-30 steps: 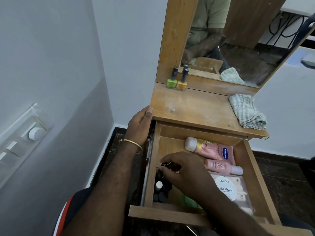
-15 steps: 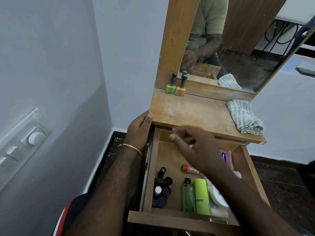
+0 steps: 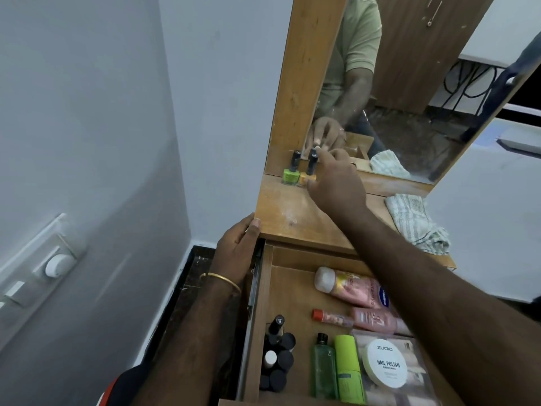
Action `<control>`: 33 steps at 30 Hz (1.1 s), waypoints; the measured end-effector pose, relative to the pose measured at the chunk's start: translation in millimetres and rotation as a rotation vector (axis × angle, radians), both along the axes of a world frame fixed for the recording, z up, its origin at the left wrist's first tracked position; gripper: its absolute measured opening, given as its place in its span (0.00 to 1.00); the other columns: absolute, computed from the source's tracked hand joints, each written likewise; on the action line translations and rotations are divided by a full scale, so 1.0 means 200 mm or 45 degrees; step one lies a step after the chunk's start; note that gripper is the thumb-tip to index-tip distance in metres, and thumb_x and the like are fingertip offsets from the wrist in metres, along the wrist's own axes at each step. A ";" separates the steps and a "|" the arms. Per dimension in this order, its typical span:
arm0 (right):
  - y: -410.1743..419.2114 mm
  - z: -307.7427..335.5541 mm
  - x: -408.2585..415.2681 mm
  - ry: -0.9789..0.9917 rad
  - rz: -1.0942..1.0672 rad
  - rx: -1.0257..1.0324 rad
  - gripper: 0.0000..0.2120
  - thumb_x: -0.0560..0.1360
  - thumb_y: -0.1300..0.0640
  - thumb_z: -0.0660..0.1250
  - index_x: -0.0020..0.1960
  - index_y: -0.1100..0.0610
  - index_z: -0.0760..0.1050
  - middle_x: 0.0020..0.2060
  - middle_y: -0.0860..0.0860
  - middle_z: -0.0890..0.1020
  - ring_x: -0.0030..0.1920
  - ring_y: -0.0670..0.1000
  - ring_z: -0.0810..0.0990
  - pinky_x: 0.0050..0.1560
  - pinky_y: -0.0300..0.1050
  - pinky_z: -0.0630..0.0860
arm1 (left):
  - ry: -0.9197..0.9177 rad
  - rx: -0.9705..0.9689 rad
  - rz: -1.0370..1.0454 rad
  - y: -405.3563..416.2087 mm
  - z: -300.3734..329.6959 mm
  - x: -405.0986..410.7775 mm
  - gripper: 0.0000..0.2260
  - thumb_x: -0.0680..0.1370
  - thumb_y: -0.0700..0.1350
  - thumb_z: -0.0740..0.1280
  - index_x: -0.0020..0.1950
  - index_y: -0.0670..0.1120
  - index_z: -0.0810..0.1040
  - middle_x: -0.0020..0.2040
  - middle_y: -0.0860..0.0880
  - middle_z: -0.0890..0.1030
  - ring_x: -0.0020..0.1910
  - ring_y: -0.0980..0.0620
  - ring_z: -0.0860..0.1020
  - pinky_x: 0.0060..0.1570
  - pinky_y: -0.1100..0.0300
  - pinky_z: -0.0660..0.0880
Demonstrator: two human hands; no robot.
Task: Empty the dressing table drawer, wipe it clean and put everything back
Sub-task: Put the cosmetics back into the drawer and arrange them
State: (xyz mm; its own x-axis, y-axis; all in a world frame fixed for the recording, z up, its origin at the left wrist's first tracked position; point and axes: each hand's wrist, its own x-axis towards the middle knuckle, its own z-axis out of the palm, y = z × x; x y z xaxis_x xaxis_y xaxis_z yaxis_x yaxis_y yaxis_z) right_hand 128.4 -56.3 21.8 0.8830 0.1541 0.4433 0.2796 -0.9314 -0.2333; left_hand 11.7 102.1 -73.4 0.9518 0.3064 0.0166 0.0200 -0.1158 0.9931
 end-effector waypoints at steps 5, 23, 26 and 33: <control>-0.01 -0.03 -0.01 -0.124 0.046 0.129 0.17 0.75 0.52 0.71 0.63 0.54 0.77 0.54 0.51 0.81 0.51 0.50 0.78 0.46 0.45 0.77 | -0.010 -0.016 -0.008 0.00 -0.02 0.02 0.20 0.82 0.56 0.59 0.70 0.49 0.75 0.64 0.52 0.79 0.63 0.56 0.76 0.65 0.52 0.73; -0.11 -0.08 -0.73 -0.003 0.388 0.534 0.09 0.74 0.59 0.74 0.54 0.55 0.82 0.46 0.46 0.85 0.44 0.39 0.81 0.45 0.30 0.77 | 0.008 0.006 0.015 -0.01 0.00 0.01 0.18 0.82 0.56 0.59 0.67 0.49 0.77 0.62 0.53 0.80 0.62 0.57 0.76 0.65 0.57 0.72; -0.14 -0.10 -0.82 -0.095 0.408 0.546 0.07 0.73 0.60 0.75 0.51 0.55 0.83 0.42 0.45 0.85 0.43 0.41 0.82 0.44 0.36 0.79 | 0.021 -0.010 0.032 -0.01 0.00 0.00 0.18 0.82 0.56 0.59 0.67 0.50 0.78 0.61 0.55 0.80 0.60 0.59 0.76 0.63 0.57 0.73; -0.14 -0.27 -0.88 0.196 0.422 0.480 0.08 0.73 0.58 0.74 0.52 0.50 0.82 0.44 0.41 0.84 0.43 0.39 0.81 0.43 0.40 0.81 | 0.012 -0.033 0.030 -0.02 0.03 -0.01 0.17 0.82 0.54 0.59 0.68 0.50 0.76 0.59 0.58 0.78 0.58 0.61 0.74 0.56 0.68 0.71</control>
State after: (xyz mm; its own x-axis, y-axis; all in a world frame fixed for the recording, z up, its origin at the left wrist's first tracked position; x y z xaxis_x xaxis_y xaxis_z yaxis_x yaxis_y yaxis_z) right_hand -47.2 -84.7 -32.3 0.8733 0.2907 0.3909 0.4810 -0.6421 -0.5969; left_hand 9.1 97.7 -67.7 0.9443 0.3290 -0.0008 0.0320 -0.0892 0.9955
